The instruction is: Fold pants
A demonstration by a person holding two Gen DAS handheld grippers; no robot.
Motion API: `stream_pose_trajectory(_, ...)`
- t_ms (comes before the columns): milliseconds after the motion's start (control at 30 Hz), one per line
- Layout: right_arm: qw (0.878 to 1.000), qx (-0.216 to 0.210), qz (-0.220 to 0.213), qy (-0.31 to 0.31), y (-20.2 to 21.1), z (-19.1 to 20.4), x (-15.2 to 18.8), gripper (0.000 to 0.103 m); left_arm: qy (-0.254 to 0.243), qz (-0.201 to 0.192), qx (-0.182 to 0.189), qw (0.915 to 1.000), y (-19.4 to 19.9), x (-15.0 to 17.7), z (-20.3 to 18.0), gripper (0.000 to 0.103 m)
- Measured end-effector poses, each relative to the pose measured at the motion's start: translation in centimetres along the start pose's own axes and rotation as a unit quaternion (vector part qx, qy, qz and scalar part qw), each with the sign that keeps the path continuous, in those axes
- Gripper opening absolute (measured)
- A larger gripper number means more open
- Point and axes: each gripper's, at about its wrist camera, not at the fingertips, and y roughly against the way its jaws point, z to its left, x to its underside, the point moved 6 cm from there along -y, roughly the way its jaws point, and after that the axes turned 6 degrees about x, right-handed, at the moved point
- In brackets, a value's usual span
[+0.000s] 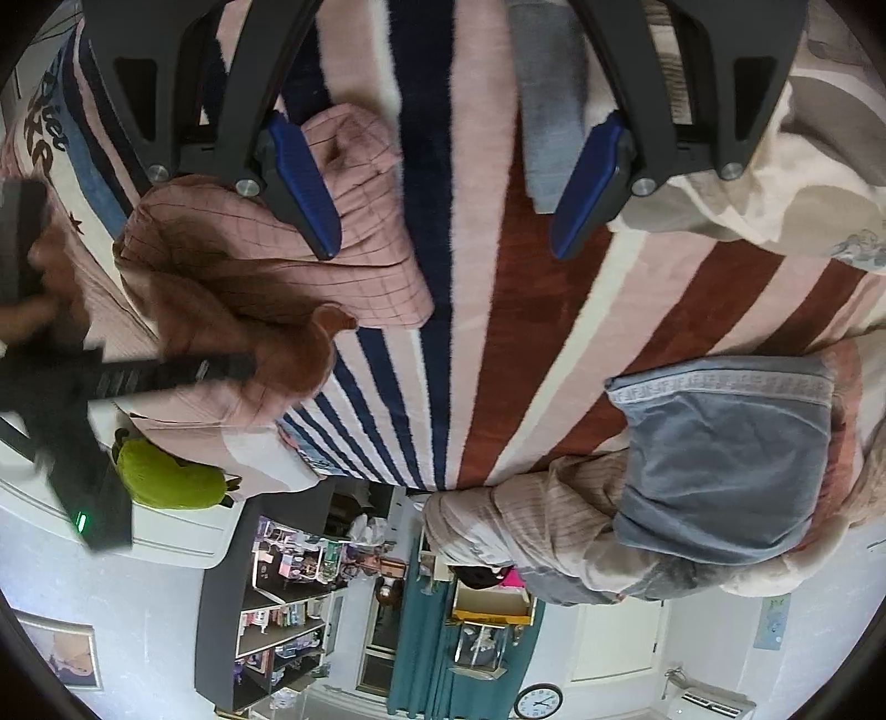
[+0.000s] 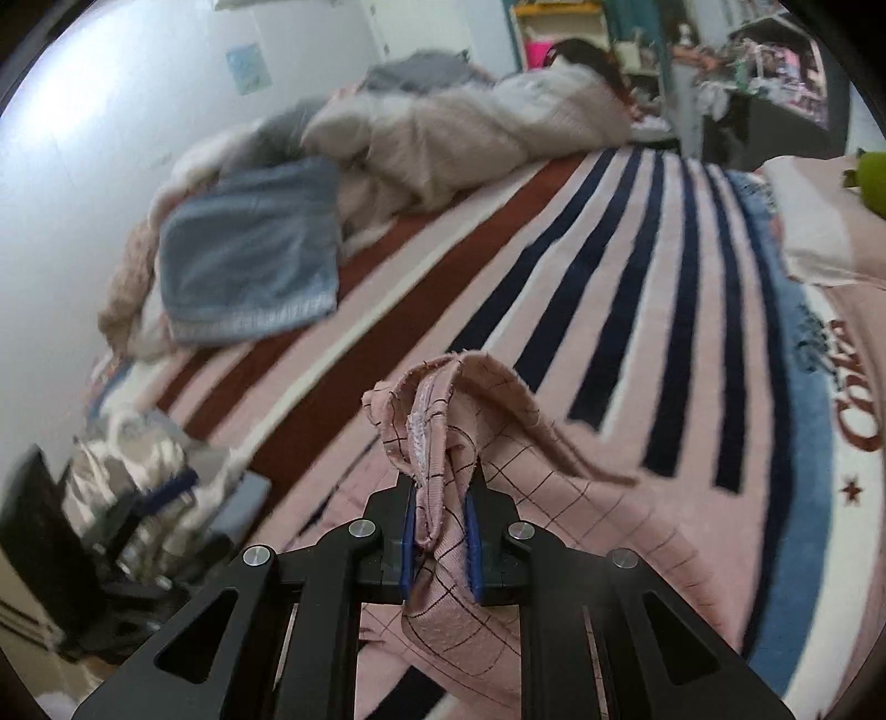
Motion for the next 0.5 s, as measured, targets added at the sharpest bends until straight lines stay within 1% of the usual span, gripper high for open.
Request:
stream_pose_trajectory(100,0.999,-0.006,0.031,0.008,-2.5,0.8,2.2,0.009,0.001,0.003,-0.002,1.0,0.1,0.2,0.4,0.075)
stream_pose_trajectory(167,0.999,-0.012,0.036,0.0,-2.9,0.7,2.6,0.009,0.002,0.005,-0.002,1.0,0.0,0.2,0.4,0.075)
stream_pose_trajectory(233,1.0,-0.008,0.021,-0.009,-2.5,0.2,1.8,0.009,0.001,0.005,-0.002,1.0,-0.1,0.2,0.4,0.075)
stream_pose_trajectory(367,0.998,0.024,-0.054,-0.027,0.2,-1.3,-1.8,0.009,0.001,0.004,-0.001,1.0,-0.1,0.1,0.4,0.075)
stream_pose_trajectory(400,0.998,0.024,-0.059,-0.026,0.4,-1.2,-2.2,0.009,0.001,0.003,-0.002,1.0,0.0,0.1,0.4,0.075)
stream_pose_trajectory(433,0.998,0.021,-0.058,-0.022,0.4,-1.0,-2.2,0.009,0.001,0.004,-0.002,1.0,-0.1,0.1,0.4,0.075)
stream_pose_trajectory(467,0.999,0.012,-0.046,-0.013,0.0,-0.4,-1.8,0.009,0.001,0.005,-0.002,1.0,-0.1,0.1,0.4,0.075)
stream_pose_trajectory(500,1.0,-0.005,-0.015,0.004,-1.1,0.7,-0.6,0.01,0.001,0.006,-0.002,1.0,-0.1,0.1,0.5,0.075)
